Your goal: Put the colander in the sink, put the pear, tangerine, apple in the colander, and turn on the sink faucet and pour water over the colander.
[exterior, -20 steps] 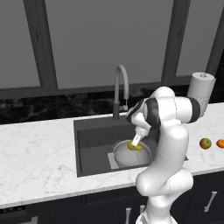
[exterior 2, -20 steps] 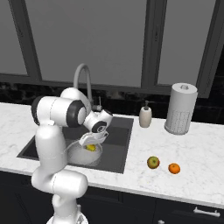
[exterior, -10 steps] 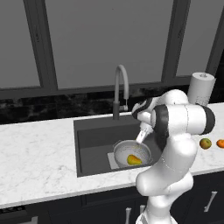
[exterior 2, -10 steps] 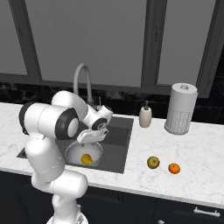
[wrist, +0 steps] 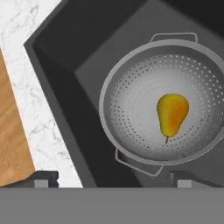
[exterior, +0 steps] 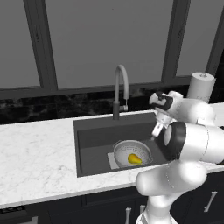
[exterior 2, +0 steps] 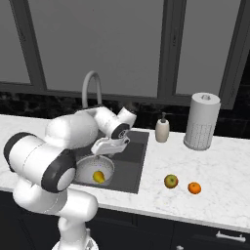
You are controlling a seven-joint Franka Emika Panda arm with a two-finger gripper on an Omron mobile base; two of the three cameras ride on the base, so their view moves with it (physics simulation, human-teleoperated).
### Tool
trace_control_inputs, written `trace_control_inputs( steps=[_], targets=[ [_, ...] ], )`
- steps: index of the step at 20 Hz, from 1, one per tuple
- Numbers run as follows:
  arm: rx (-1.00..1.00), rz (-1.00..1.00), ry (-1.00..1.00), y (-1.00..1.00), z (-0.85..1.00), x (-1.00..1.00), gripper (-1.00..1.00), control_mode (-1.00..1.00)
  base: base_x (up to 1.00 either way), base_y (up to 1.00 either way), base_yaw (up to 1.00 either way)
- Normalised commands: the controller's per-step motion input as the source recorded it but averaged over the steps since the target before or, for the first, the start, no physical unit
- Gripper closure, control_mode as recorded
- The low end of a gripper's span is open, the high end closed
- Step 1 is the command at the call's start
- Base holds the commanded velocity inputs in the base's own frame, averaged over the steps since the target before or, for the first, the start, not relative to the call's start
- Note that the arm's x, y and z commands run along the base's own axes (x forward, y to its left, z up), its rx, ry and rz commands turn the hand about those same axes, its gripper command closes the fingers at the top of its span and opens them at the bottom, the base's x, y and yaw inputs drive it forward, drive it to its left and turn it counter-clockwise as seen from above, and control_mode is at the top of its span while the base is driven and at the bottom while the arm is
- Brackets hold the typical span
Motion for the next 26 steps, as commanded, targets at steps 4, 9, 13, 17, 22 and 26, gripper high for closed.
trace_control_inputs(
  steps=[4,9,13,17,22,26],
  targets=[
    [0.0,0.0,0.0,-0.75,0.62,-0.65,-1.0,-1.0,0.0,0.0,0.0],
    [0.0,-0.16,0.02,-0.63,0.34,-0.65,-1.0,-1.0,0.0,0.0,0.0],
    [-0.02,-0.44,0.13,-0.45,0.24,-0.5,-1.0,-1.0,0.0,0.0,0.0],
    [-0.11,-0.52,0.05,-0.42,0.08,-0.4,-1.0,-1.0,0.0,0.0,0.0],
    [-0.28,-0.64,0.13,-0.46,0.01,-0.03,-1.0,-1.0,0.0,0.0,0.0],
    [-0.33,-0.47,0.19,-0.56,0.0,0.05,-1.0,-1.0,0.0,0.0,0.0]
  ],
)
